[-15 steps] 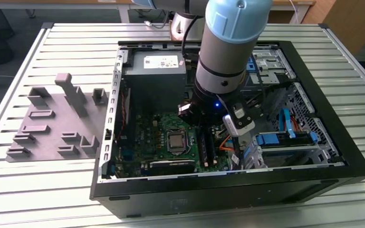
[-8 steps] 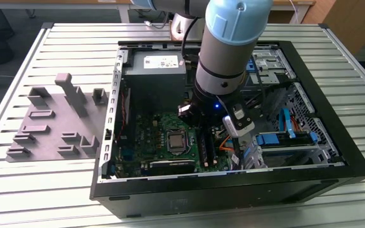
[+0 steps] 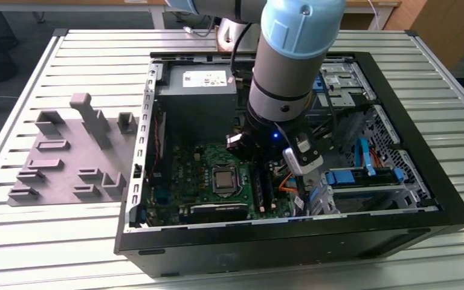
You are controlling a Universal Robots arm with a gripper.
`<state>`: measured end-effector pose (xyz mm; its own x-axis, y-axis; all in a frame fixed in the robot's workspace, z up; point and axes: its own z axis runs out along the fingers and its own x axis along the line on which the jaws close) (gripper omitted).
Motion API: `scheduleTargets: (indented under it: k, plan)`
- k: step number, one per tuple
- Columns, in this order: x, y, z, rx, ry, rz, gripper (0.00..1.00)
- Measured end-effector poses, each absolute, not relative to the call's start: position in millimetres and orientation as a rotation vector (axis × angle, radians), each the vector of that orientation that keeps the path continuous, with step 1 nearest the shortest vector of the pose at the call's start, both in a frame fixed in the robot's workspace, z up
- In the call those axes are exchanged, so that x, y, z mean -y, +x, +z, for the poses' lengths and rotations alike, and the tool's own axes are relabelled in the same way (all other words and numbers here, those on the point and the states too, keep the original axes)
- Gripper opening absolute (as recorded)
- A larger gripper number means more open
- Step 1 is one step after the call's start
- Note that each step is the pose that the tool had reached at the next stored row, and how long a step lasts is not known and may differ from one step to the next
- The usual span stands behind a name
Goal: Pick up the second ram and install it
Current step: 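Insert the second ram into the second slot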
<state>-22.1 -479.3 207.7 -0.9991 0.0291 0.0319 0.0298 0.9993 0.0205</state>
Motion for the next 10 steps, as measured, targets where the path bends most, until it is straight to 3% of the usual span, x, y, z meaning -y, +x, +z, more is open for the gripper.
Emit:
scheduleTargets:
  k: [10]
  plan:
    - [479.3, -22.1, 208.1, 3.11, -0.046, -0.033, 0.21]
